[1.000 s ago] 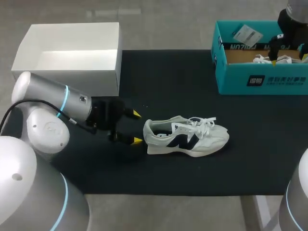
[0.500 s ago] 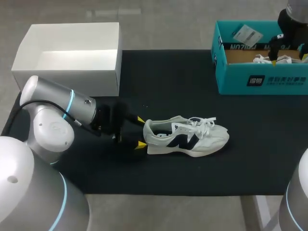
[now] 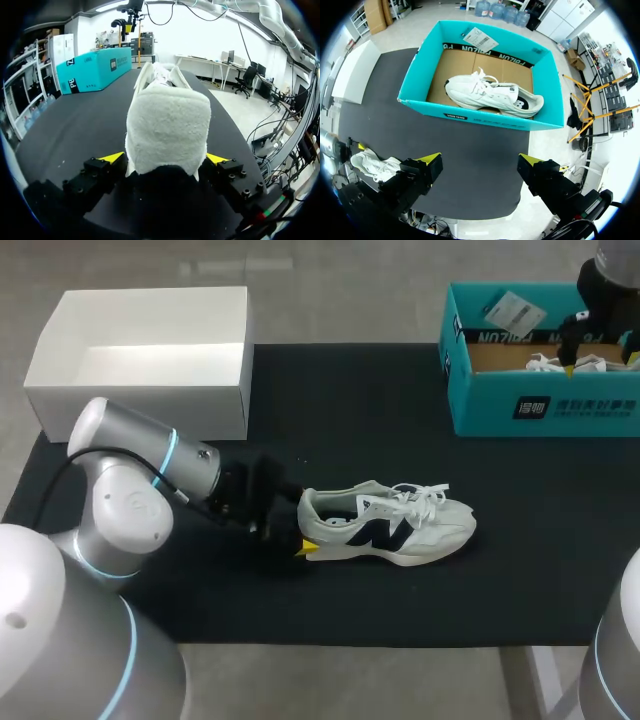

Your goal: Take the shoe out of the shoebox, open the shoe tongue, remove and reinsert the insole, then place the shoe into the shoebox

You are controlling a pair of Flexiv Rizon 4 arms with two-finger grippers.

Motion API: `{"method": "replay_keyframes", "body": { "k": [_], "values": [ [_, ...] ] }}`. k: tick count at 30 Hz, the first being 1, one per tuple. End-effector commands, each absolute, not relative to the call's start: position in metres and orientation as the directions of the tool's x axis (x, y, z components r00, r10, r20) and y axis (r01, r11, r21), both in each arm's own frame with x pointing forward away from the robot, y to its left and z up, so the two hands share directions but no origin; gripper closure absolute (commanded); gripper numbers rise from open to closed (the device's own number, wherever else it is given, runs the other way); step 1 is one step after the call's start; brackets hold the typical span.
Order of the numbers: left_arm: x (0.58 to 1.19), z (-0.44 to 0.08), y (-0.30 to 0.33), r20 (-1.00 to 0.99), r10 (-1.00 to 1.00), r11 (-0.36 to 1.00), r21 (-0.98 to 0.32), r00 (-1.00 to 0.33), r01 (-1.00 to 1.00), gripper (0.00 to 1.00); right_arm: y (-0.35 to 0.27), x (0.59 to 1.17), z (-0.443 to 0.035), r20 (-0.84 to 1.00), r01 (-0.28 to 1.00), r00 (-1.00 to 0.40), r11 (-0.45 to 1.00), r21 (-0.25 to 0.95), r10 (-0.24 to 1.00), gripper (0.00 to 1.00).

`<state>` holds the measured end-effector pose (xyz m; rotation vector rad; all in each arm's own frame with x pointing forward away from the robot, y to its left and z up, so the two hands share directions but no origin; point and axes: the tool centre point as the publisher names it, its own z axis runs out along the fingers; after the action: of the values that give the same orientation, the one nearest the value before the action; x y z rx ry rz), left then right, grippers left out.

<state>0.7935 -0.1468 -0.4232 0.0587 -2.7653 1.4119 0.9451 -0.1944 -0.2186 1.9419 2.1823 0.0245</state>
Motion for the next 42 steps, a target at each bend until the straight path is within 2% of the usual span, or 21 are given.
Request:
{"method": "replay_keyframes", "body": {
  "k": [1,4,5,7,8,9,42],
  "values": [
    [0.7997,-0.4314,-0.1554,0.052,-0.018,0.590,-0.806,-0.998,-0.053,0.00,-0.1943,0.9444,-0.2191,-0.153,0.979,-0.102,0.126,0.159,0.983,0.00],
    [0.8000,-0.4332,-0.1578,0.042,-0.006,0.593,-0.804,-0.999,-0.038,0.00,-0.1943,0.9444,-0.2191,-0.153,0.979,-0.102,0.126,0.159,0.983,0.00],
    [0.8003,-0.4340,-0.1581,0.041,-0.006,0.594,-0.804,-0.999,-0.037,0.03,-0.1943,0.9444,-0.2191,-0.153,0.979,-0.102,0.126,0.159,0.983,0.00],
    [0.8010,-0.4350,-0.1579,0.040,-0.010,0.594,-0.803,-0.999,-0.038,0.56,-0.1943,0.9444,-0.2191,-0.153,0.979,-0.102,0.126,0.159,0.983,0.00],
    [0.8012,-0.4352,-0.1576,0.039,-0.011,0.595,-0.803,-0.999,-0.037,0.74,-0.1943,0.9444,-0.2191,-0.153,0.979,-0.102,0.126,0.159,0.983,0.00],
    [0.8015,-0.4356,-0.1572,0.038,-0.011,0.596,-0.802,-0.999,-0.037,1.00,-0.1943,0.9444,-0.2191,-0.153,0.979,-0.102,0.126,0.159,0.983,0.00],
    [0.8006,-0.4316,-0.1549,0.049,-0.010,0.583,-0.811,-0.999,-0.046,1.00,-0.1943,0.9444,-0.2191,-0.153,0.979,-0.102,0.126,0.159,0.983,0.00]
  ]
}}
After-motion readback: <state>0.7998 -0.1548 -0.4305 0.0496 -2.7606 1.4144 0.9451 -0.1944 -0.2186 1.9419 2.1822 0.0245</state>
